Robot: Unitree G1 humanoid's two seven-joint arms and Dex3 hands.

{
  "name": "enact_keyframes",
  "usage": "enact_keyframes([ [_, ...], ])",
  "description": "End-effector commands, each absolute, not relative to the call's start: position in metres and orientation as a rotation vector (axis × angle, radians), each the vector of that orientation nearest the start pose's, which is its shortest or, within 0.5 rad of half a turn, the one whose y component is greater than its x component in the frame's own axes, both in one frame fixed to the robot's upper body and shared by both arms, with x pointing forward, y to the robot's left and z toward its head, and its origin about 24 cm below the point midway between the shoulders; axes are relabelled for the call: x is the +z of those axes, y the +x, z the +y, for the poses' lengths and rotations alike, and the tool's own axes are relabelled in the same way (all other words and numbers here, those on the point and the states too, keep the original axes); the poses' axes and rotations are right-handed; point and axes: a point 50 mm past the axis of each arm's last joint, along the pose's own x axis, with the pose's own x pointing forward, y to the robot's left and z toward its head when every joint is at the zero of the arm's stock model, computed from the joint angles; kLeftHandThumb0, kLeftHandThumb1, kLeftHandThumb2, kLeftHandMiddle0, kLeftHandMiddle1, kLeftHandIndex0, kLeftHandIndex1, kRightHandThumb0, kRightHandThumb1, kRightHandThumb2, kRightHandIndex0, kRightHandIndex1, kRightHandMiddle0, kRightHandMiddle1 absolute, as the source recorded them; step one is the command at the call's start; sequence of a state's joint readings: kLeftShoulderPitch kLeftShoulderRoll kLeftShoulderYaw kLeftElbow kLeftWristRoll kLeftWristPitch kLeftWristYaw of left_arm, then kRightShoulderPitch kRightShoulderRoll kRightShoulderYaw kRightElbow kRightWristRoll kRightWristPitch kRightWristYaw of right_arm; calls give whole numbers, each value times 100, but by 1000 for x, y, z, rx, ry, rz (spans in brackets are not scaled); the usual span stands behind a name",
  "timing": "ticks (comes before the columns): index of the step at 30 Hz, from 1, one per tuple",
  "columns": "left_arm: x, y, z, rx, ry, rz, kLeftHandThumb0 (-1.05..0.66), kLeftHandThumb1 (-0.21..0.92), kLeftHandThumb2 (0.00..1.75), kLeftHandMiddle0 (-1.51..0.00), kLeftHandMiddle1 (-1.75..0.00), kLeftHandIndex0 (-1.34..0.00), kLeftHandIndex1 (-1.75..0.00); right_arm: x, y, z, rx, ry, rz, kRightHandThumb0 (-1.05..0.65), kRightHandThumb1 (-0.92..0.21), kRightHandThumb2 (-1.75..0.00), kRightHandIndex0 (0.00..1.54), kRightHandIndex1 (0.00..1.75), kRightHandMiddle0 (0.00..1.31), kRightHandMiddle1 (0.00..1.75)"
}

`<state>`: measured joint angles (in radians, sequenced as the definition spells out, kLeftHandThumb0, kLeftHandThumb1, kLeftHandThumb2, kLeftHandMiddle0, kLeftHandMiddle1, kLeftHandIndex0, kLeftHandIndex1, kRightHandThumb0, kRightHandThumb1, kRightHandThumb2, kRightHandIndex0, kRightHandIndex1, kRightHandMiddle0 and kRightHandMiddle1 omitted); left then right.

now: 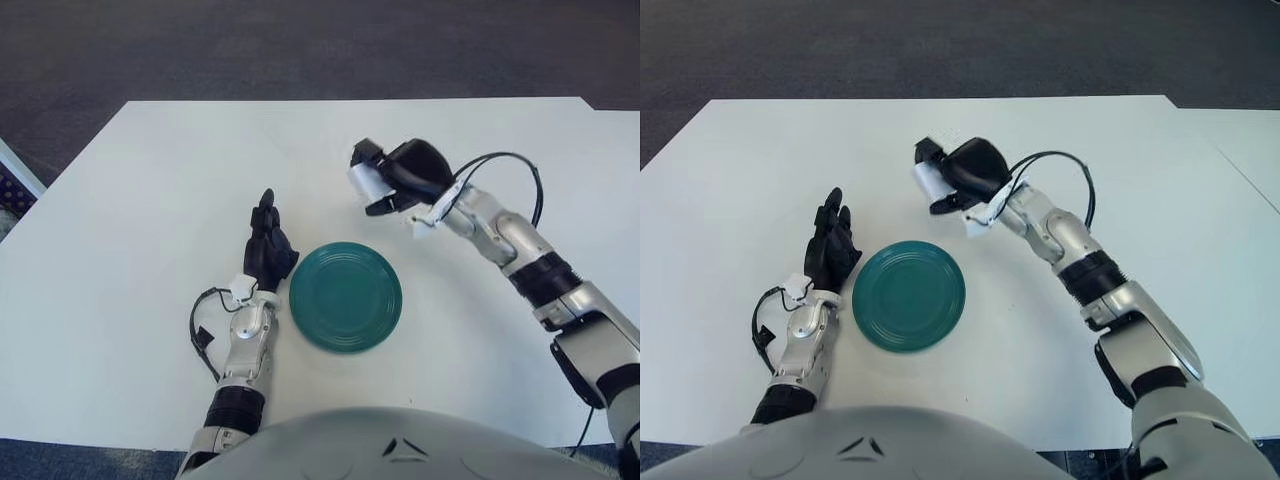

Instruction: Put the charger into the plate.

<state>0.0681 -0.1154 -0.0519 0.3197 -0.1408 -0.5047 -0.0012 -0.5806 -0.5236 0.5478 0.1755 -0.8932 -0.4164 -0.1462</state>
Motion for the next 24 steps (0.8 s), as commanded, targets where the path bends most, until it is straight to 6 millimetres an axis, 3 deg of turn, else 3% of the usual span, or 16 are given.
enact_keyframes([
  [1, -18, 214, 112, 81, -321, -21, -105, 92, 97, -9, -1, 0, -36, 134, 292, -78, 585, -1454, -968, -46, -92, -61, 111, 175, 79, 175],
  [11, -20, 215, 113, 53, -283, 6, -105, 92, 99, -14, -1, 0, -32, 124, 260, -61, 655, -1445, -1066, -46, -92, -56, 112, 175, 83, 175],
  [24, -17, 212, 112, 20, -332, 22, -102, 92, 104, -18, -1, 0, -32, 98, 249, -54, 738, -1417, -1045, -48, -91, -49, 125, 175, 102, 175],
])
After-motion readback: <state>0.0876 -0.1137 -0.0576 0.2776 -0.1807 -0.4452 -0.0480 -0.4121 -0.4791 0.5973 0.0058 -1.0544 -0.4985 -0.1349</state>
